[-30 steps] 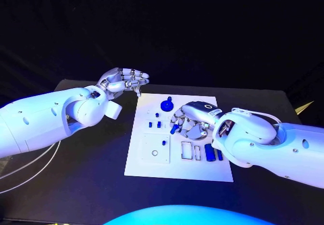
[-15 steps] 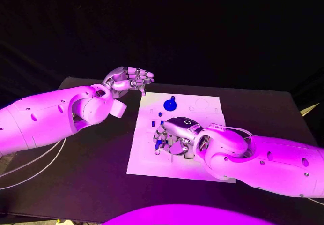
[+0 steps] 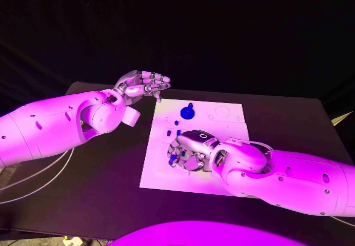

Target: Assemble the parts on the task board

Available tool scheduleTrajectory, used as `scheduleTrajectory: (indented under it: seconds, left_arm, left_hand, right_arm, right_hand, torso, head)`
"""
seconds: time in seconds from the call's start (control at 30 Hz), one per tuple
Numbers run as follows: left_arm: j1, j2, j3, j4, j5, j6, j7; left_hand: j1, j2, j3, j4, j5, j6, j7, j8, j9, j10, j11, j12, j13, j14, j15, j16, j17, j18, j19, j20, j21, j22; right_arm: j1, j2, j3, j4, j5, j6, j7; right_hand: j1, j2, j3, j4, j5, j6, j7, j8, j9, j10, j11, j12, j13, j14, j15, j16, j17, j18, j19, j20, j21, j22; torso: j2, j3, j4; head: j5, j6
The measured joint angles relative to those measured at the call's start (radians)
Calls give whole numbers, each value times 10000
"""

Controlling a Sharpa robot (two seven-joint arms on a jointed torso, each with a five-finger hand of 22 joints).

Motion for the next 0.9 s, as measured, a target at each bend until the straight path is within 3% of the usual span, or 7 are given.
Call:
scheduleTrajectory:
  seconds: [0.9]
  left_arm:
    - [0, -29, 2, 27, 12, 12, -6]
  left_hand:
    - [0, 0, 0, 0, 0, 0, 0, 0, 0, 1, 0, 0, 0, 0, 0, 0, 2, 0, 0, 0, 0, 0]
  right_arm:
    - [-73, 92, -23, -152, -329, 448, -159]
  right_hand:
    - [-40, -42, -30, -26, -7, -38, 38, 0, 2, 17, 18, 2, 8, 0, 0, 0, 1, 0, 0, 0, 0, -3]
  torso:
    - [-5, -6, 9]
  head:
    - [17, -83]
